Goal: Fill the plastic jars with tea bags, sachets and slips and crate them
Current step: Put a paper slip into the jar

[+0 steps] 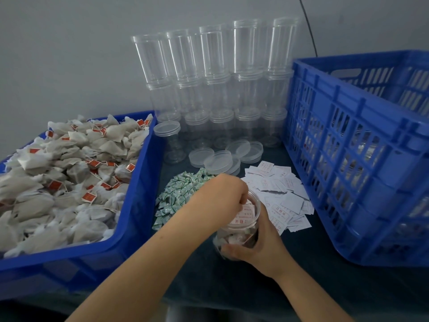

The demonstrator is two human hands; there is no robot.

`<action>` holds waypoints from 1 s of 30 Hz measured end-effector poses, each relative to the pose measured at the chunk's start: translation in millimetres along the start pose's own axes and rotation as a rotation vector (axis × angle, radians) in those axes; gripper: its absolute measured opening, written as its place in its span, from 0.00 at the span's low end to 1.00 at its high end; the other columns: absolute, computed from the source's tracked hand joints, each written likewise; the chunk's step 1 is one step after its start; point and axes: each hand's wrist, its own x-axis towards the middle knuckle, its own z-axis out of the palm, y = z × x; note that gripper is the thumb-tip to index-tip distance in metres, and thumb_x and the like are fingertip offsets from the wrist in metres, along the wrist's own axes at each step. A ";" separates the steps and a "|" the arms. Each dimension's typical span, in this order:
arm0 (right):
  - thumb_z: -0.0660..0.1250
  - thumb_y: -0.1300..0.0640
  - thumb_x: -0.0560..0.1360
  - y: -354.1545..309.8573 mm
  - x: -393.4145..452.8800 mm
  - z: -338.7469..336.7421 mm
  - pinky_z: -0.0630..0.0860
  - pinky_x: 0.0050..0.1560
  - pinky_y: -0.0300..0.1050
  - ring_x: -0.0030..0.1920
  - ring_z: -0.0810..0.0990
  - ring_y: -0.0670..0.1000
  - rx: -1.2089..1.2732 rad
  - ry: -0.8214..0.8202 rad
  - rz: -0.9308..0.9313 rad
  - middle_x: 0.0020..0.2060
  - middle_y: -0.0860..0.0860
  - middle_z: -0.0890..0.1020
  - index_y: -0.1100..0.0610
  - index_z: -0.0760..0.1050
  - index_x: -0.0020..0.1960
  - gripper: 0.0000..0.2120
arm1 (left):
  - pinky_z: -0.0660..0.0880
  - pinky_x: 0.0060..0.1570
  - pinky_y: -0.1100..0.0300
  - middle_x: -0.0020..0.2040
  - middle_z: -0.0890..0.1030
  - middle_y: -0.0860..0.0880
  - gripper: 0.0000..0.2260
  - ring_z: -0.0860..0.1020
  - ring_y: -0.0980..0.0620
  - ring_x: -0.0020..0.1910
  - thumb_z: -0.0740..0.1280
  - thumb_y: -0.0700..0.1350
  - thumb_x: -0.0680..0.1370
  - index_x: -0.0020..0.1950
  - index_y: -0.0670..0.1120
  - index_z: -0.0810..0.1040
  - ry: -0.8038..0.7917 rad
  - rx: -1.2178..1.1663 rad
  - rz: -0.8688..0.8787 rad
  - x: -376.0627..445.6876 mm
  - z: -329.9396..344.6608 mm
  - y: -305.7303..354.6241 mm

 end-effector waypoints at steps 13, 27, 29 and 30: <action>0.85 0.53 0.62 3.0 0.5 -1.5 0.74 0.59 0.30 0.66 0.75 0.39 -0.088 -0.019 0.028 0.64 0.34 0.76 0.25 0.59 0.69 0.49 | 0.72 0.39 0.56 0.50 0.78 0.50 0.07 0.78 0.48 0.48 0.64 0.44 0.78 0.56 0.49 0.75 0.181 0.360 0.115 -6.4 9.7 2.5; 0.83 0.42 0.62 -49.8 14.9 -47.1 0.68 0.72 0.42 0.68 0.68 0.35 -0.596 -0.415 0.276 0.69 0.36 0.68 0.38 0.59 0.74 0.48 | 0.67 0.59 0.75 0.66 0.64 0.73 0.54 0.64 0.69 0.67 0.82 0.57 0.54 0.71 0.69 0.53 0.310 -1.053 0.005 -63.6 119.8 -28.4; 0.83 0.44 0.63 -68.2 21.7 -54.2 0.67 0.69 0.35 0.67 0.68 0.32 -0.564 -0.501 0.349 0.67 0.29 0.69 0.36 0.58 0.72 0.46 | 0.69 0.58 0.73 0.66 0.66 0.71 0.55 0.66 0.67 0.67 0.83 0.55 0.55 0.74 0.62 0.52 0.290 -1.066 0.022 -60.1 128.3 -24.3; 0.82 0.43 0.63 -78.5 25.5 -56.8 0.66 0.67 0.31 0.66 0.68 0.31 -0.557 -0.520 0.376 0.67 0.26 0.67 0.36 0.57 0.74 0.48 | 0.70 0.57 0.72 0.66 0.67 0.70 0.54 0.68 0.66 0.66 0.82 0.54 0.57 0.74 0.61 0.53 0.301 -1.077 0.006 -58.9 130.7 -22.3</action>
